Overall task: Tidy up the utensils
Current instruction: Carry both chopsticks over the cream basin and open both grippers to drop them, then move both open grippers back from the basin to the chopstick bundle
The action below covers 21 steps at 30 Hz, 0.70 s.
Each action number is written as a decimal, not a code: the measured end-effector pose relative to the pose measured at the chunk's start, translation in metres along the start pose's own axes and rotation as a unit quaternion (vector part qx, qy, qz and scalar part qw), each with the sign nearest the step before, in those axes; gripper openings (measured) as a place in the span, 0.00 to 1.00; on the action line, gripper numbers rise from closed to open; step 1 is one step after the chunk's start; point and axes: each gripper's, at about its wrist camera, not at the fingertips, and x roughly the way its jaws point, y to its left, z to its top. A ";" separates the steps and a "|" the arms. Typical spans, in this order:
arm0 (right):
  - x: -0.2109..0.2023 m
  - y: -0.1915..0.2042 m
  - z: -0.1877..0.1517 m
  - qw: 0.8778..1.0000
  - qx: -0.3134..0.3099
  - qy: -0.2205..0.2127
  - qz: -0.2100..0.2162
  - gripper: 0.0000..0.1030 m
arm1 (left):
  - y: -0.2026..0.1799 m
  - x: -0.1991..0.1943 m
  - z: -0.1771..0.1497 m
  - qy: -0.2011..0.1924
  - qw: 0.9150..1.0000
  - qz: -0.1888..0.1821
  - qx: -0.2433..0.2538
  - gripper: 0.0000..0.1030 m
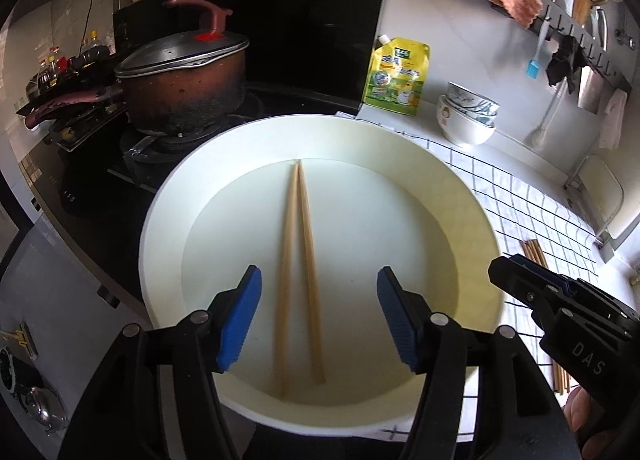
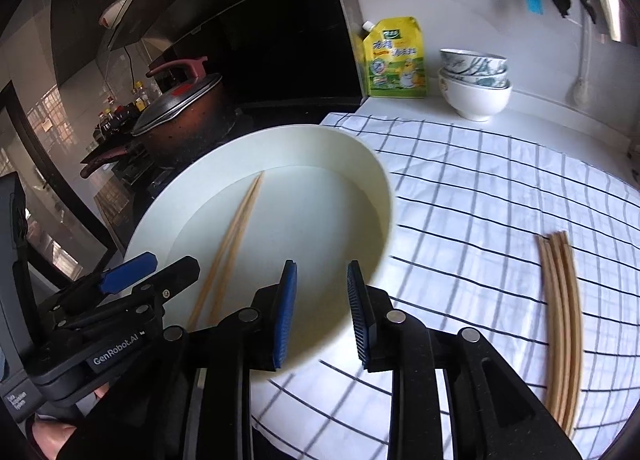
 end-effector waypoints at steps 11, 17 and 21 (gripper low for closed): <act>-0.043 -0.040 -0.021 0.999 0.013 -0.019 -0.038 0.32 | -0.040 -0.016 -0.018 -0.003 0.999 -0.040 0.013 0.64; -0.064 -0.068 -0.031 0.997 0.021 -0.026 -0.064 0.32 | -0.069 -0.025 -0.022 -0.008 0.998 -0.060 0.030 0.66; -0.078 -0.090 -0.039 0.996 0.031 -0.032 -0.080 0.34 | -0.090 -0.029 -0.025 -0.010 0.996 -0.072 0.042 0.68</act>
